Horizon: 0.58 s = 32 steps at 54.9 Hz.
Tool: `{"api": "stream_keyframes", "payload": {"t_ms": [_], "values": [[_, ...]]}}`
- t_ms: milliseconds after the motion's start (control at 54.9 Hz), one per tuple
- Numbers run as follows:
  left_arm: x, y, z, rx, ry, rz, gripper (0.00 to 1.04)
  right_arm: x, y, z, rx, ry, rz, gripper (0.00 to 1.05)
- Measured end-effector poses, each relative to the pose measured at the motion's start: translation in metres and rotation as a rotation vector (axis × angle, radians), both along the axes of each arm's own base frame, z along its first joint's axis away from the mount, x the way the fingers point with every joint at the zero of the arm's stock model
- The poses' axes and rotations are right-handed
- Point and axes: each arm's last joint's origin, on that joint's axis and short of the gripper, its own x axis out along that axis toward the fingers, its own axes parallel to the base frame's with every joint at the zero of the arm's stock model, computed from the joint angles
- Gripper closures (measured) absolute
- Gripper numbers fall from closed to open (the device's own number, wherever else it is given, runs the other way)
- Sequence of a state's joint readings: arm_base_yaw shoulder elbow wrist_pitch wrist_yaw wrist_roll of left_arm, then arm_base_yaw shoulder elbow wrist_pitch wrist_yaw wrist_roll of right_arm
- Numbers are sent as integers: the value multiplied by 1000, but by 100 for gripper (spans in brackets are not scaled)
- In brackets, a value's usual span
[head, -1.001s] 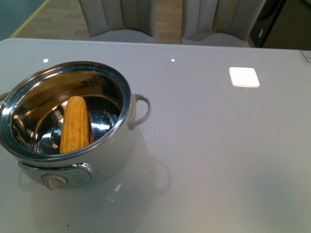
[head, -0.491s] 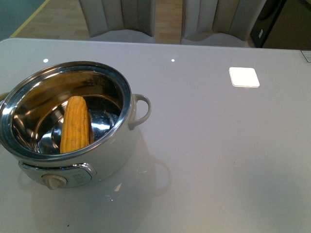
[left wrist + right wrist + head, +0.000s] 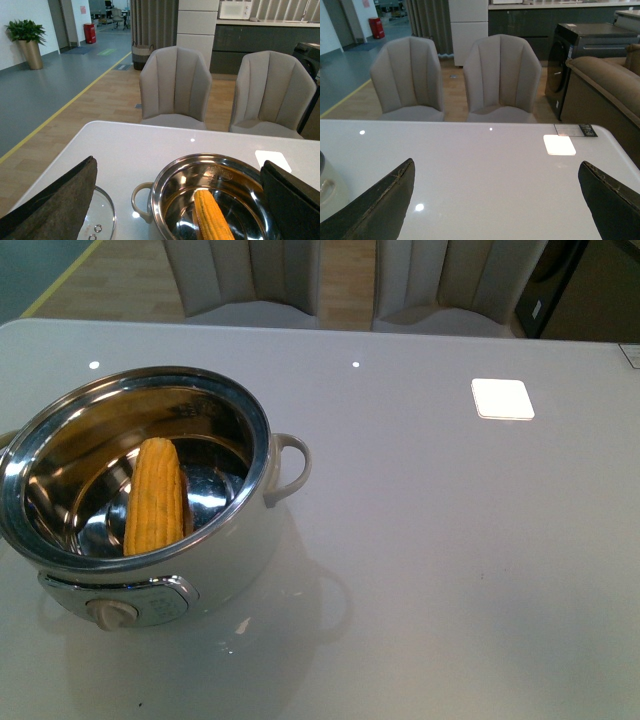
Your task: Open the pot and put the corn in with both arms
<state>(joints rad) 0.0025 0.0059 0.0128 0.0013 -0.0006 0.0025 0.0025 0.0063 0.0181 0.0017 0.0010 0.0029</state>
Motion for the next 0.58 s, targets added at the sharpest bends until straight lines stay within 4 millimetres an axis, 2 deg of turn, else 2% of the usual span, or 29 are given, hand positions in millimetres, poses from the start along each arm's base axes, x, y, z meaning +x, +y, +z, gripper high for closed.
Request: {"api": "stream_keyframes", "payload": {"t_ms": [582], "values": [[0,0,0,0,0,0,7,0,0,0,0,0,0,9]]}}
